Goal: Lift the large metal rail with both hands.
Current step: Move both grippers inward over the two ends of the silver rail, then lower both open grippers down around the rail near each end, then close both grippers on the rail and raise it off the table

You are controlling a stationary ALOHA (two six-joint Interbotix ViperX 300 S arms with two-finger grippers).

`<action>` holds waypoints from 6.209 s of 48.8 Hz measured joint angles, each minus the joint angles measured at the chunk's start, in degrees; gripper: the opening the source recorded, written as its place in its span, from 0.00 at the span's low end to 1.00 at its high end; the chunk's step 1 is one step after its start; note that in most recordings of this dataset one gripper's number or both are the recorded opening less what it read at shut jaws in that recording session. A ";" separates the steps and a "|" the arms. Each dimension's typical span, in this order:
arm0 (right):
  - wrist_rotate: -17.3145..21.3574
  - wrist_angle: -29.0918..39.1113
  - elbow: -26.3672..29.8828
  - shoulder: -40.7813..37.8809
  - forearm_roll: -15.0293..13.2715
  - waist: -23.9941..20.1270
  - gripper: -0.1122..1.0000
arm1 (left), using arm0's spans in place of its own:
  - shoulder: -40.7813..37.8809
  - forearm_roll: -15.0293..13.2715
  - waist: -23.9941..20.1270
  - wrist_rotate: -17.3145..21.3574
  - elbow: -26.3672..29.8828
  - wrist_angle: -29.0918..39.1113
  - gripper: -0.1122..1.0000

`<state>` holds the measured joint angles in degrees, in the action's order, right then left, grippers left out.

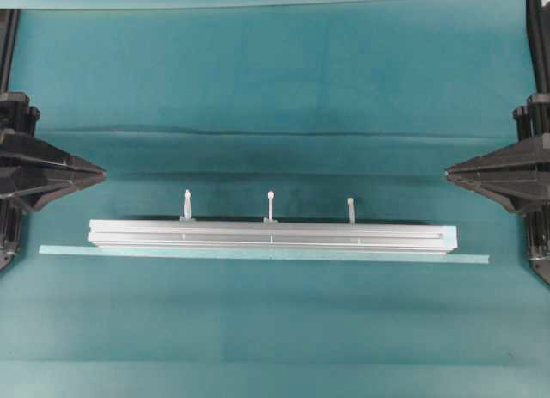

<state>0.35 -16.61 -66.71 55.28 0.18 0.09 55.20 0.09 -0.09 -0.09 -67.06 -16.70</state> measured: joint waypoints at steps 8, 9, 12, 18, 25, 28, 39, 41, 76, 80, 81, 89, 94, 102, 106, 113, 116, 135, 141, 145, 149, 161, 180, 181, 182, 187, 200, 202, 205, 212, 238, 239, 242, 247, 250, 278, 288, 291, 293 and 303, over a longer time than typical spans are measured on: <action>2.90 5.10 1.49 -2.02 5.27 0.18 0.12 | -4.92 0.26 -2.02 -10.46 4.66 5.27 0.21; 3.52 6.33 1.85 -2.55 6.15 0.26 0.11 | -5.63 0.44 -2.20 -11.51 5.19 6.33 0.19; 5.10 9.58 3.16 -4.31 8.09 0.44 0.11 | -7.29 0.62 -1.93 -13.71 6.42 10.37 0.14; 8.17 16.17 6.94 -7.29 9.05 0.53 0.11 | -8.53 0.70 -0.97 -14.24 8.79 16.96 0.10; 9.05 27.60 10.72 -10.28 9.14 0.62 0.11 | -9.49 0.79 -0.70 -12.13 12.48 24.43 0.10; 9.14 34.72 12.66 -11.87 9.14 0.62 0.11 | -10.99 0.79 -0.62 -10.99 14.50 29.18 0.10; 9.14 52.73 18.81 -18.19 8.17 0.62 0.11 | -18.37 0.79 0.26 -6.15 22.50 46.58 0.10; 9.14 54.93 20.04 -19.34 7.73 0.62 0.11 | -19.60 0.88 0.26 -5.36 23.29 48.87 0.10; 3.69 77.61 30.67 -34.72 5.54 0.62 0.16 | -30.67 0.97 0.62 -3.69 29.79 66.01 0.11; 2.37 76.64 30.85 -35.07 5.54 0.62 0.24 | -31.03 0.97 0.70 -3.69 29.88 66.01 0.13; 2.20 76.29 30.94 -35.16 5.54 0.62 0.27 | -31.11 0.97 0.79 -3.69 29.88 66.01 0.14; 1.85 73.39 31.03 -36.30 5.54 0.62 0.65 | -31.11 1.05 0.88 -3.69 29.79 66.09 0.30; 1.85 72.07 30.67 -37.53 5.36 0.44 0.89 | -31.38 1.05 1.05 -3.69 29.36 66.18 0.57; 1.67 71.10 30.32 -39.99 4.48 -0.79 0.97 | -32.34 1.05 1.58 -4.75 27.86 66.09 0.95; 1.67 70.31 30.32 -40.78 4.31 -0.88 0.96 | -33.31 1.05 1.58 -4.57 27.16 65.83 1.00; 1.67 68.82 29.71 -41.92 3.96 -0.88 0.97 | -35.60 1.05 1.67 -4.13 25.84 63.63 0.99; 1.67 68.29 29.00 -42.54 3.69 -0.88 0.97 | -36.74 1.05 1.58 -4.04 24.96 61.96 0.99; 1.67 58.89 25.05 -47.11 3.69 -1.23 0.96 | -46.32 0.97 1.23 -3.96 22.15 52.47 0.99; 1.67 57.13 24.35 -48.52 3.69 -1.23 0.96 | -48.08 1.05 1.14 -3.96 22.06 50.45 0.99; 1.58 56.43 23.82 -49.13 3.60 -1.23 0.96 | -48.78 1.05 0.79 -3.96 22.06 49.92 0.99; 1.58 55.63 23.38 -49.57 3.25 -1.23 0.96 | -49.22 1.05 0.62 -3.87 21.88 49.83 0.99; 1.58 53.88 22.24 -50.89 2.46 -1.23 0.96 | -50.01 0.97 0.53 -3.87 21.27 47.55 0.99; 1.41 52.21 21.97 -52.03 1.76 -1.23 0.96 | -50.45 1.05 -0.18 -3.87 18.90 45.00 0.98; 1.32 52.12 21.97 -52.12 1.76 -1.23 0.96 | -50.45 1.05 -0.26 -3.87 18.81 44.82 0.98; 1.41 52.12 21.97 -52.21 1.67 -1.23 0.96 | -50.54 1.05 -0.18 -3.87 18.81 44.74 0.98; 1.32 52.12 21.97 -52.38 1.67 -1.23 0.96 | -50.63 0.97 -0.26 -3.87 18.81 43.95 0.97; 1.41 52.82 21.88 -52.56 1.49 -1.14 0.50 | -50.71 0.97 0.00 -4.57 18.90 43.24 0.50; 1.49 52.91 21.97 -52.56 1.67 -1.05 0.45 | -50.71 1.05 0.35 -3.78 18.90 43.24 0.43; 1.58 52.91 21.97 -52.56 1.93 -0.97 0.45 | -50.80 1.05 0.26 -3.69 19.07 43.33 0.42; 1.67 52.91 21.97 -52.65 2.29 -0.97 0.46 | -50.80 1.05 0.35 -3.69 19.16 43.33 0.42; 1.58 61.17 25.22 -50.54 2.55 -0.70 0.45 | -49.57 1.05 0.26 -3.96 22.06 48.08 0.42; 1.58 61.96 25.58 -50.19 2.55 -0.62 0.45 | -49.31 1.05 0.26 -3.96 22.41 48.69 0.42; 1.67 64.51 26.46 -48.87 2.55 -0.44 0.46 | -48.16 1.05 0.26 -4.13 23.38 51.15 0.42; 1.67 68.03 27.77 -46.41 2.72 -0.35 0.45 | -46.32 1.05 0.26 -4.31 25.05 54.76 0.42; 1.67 70.14 28.65 -44.91 2.99 -0.26 0.45 | -44.82 1.05 0.26 -4.31 26.37 57.48 0.42; 1.67 91.32 43.15 -39.29 8.00 -0.09 0.45 | -37.62 0.97 2.20 -6.33 40.96 79.98 0.42; 1.85 97.56 48.96 -39.29 8.09 -0.18 0.45 | -37.53 0.97 2.20 -6.50 46.41 85.96 0.42; 2.29 99.32 50.63 -39.29 8.09 -0.09 0.45 | -37.53 0.97 2.20 -6.59 47.81 87.45 0.42; 2.81 100.90 52.03 -39.29 8.09 -0.18 0.45 | -37.53 0.88 2.20 -6.68 49.04 88.68 0.42; 5.19 106.88 57.92 -39.11 8.09 -0.44 0.46 | -37.53 0.97 2.46 -6.68 54.84 94.31 0.42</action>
<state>5.54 90.26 -8.79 16.17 8.26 -0.35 17.67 1.05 2.37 -6.77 -12.22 77.61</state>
